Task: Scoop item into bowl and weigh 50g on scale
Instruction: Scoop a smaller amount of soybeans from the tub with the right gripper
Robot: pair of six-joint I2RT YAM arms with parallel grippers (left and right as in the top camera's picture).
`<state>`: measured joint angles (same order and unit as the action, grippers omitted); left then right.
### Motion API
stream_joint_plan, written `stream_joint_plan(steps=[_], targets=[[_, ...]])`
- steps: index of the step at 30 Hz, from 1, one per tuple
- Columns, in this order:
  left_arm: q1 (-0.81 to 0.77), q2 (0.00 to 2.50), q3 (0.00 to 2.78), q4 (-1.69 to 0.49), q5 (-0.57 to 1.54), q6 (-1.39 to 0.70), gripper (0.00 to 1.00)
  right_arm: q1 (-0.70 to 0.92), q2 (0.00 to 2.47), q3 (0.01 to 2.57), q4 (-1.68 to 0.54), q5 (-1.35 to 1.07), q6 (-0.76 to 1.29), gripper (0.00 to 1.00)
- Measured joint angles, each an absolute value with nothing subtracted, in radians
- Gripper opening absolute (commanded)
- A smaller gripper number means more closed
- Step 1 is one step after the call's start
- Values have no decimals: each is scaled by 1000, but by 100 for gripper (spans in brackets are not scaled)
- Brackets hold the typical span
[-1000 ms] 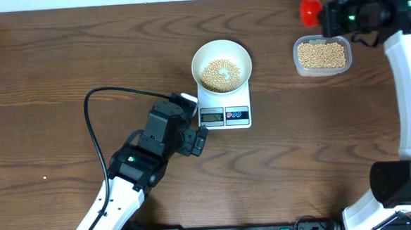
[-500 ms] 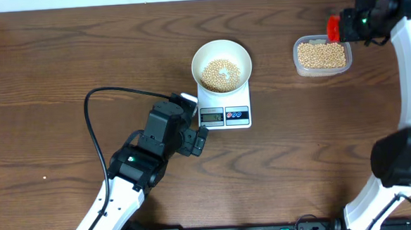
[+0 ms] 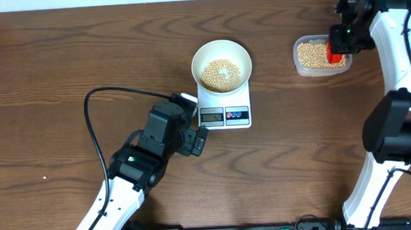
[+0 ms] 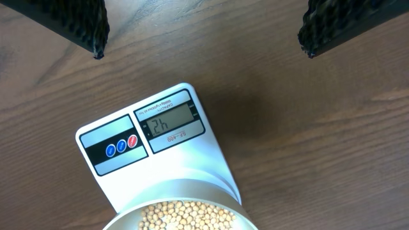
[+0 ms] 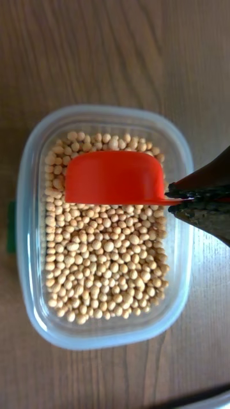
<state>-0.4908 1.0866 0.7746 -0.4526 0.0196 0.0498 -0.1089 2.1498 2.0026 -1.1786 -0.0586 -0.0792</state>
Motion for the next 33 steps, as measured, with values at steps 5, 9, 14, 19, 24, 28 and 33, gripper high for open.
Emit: stream_joint_plan(steps=[5, 9, 14, 19, 24, 28, 33], targets=[[-491, 1087, 775, -452, 20, 50, 97, -105, 2169, 2003, -1187, -71, -80, 1], [-491, 1087, 775, -452, 20, 50, 97, -106, 2180, 2003, -1198, -133, -80, 1], [-491, 1087, 775, -452, 20, 49, 97, -107, 2195, 2003, -1200, -234, -80, 1], [-491, 1087, 775, -453, 20, 50, 97, -113, 2202, 2002, -1196, -293, -80, 1], [-491, 1087, 775, -453, 20, 50, 97, -158, 2202, 2002, -1191, -378, -81, 1], [-491, 1087, 775, -453, 20, 50, 97, -235, 2202, 2002, -1190, -494, -99, 1], [-491, 1087, 775, -452, 20, 50, 97, -323, 2202, 2002, -1201, -609, -126, 1]])
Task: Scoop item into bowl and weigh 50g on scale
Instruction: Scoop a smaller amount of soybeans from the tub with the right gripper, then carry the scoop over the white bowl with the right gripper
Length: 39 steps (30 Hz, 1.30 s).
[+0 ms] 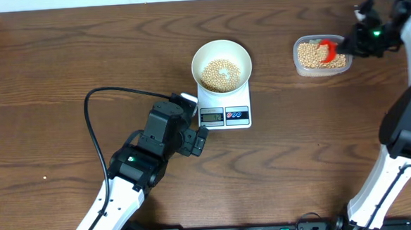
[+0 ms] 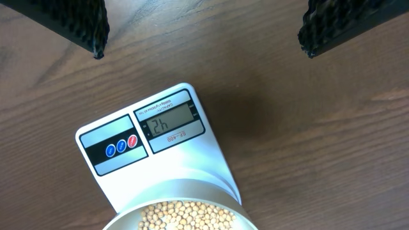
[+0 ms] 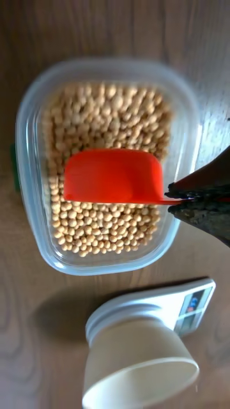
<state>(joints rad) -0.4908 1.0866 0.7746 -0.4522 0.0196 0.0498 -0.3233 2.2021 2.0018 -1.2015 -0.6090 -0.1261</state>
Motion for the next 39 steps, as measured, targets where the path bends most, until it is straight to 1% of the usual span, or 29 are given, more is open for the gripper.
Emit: stream_joint_plan(steps=[10, 26, 32, 39], targets=[[-491, 1087, 775, -452, 20, 50, 97, -402, 2202, 2002, -1238, -772, -168, 1], [-491, 1087, 775, -453, 20, 49, 97, -412, 2202, 2002, -1274, -1063, -246, 1], [-491, 1087, 775, -452, 20, 50, 97, -377, 2202, 2002, -1274, -1177, -249, 1], [-491, 1087, 775, -452, 20, 50, 97, -266, 2202, 2002, -1271, -1217, -242, 1]])
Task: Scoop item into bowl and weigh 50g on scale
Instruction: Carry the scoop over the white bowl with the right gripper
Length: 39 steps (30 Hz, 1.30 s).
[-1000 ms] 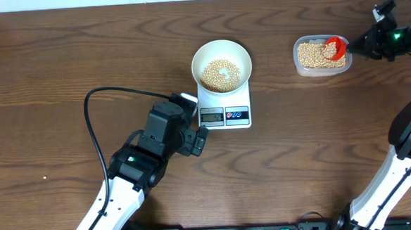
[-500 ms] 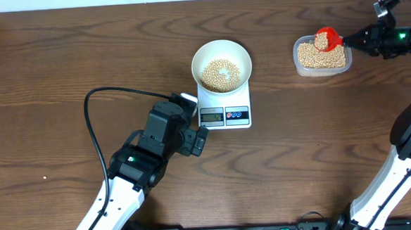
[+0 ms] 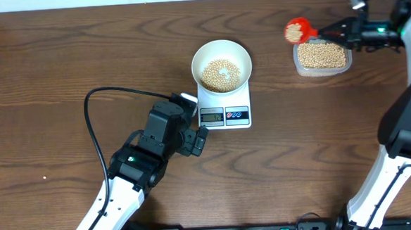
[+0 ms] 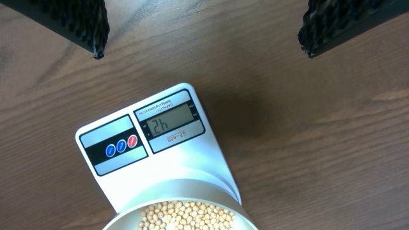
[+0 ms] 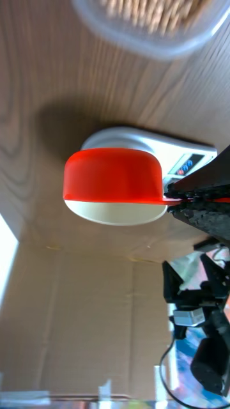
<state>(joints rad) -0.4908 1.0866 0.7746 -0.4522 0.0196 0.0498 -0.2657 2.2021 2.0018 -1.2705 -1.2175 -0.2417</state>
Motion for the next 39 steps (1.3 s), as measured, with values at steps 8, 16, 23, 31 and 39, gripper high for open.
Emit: stream_joint_plan(steps=[8, 16, 23, 31, 39], targets=[[-491, 1087, 775, -452, 20, 50, 97, -162, 2202, 2005, -1269, -1222, -227, 1], [-491, 1087, 775, -452, 20, 49, 97, -48, 2198, 2085, -1290, -1115, -219, 1], [-491, 1087, 775, -452, 20, 49, 97, 49, 2189, 2088, -1316, -1028, -219, 1], [-491, 1087, 775, -452, 20, 50, 97, 157, 2189, 2088, -1316, -901, -219, 1], [-491, 1087, 775, -453, 20, 49, 97, 222, 2189, 2088, -1270, -777, -199, 1]])
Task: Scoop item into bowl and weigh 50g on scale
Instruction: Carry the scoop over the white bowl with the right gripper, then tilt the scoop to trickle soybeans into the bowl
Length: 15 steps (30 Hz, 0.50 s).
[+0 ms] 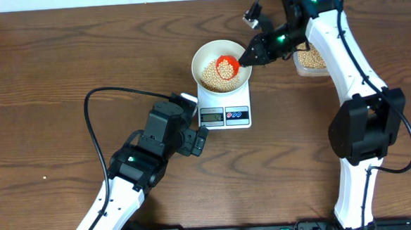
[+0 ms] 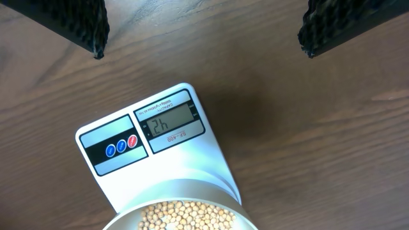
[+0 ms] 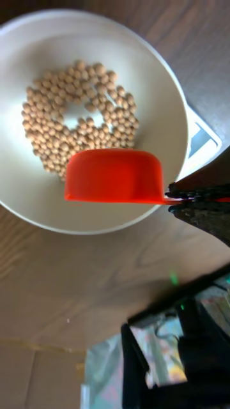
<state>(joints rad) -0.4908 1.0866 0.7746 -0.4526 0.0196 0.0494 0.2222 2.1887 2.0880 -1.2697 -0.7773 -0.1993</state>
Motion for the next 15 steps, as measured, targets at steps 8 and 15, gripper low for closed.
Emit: stream_joint_plan(steps=[8, 15], targets=[[-491, 1087, 775, -452, 20, 50, 97, 242, 2189, 2088, -1211, -694, -150, 1], [-491, 1087, 775, -452, 20, 50, 97, 242, 2189, 2088, -1183, -676, -138, 1]])
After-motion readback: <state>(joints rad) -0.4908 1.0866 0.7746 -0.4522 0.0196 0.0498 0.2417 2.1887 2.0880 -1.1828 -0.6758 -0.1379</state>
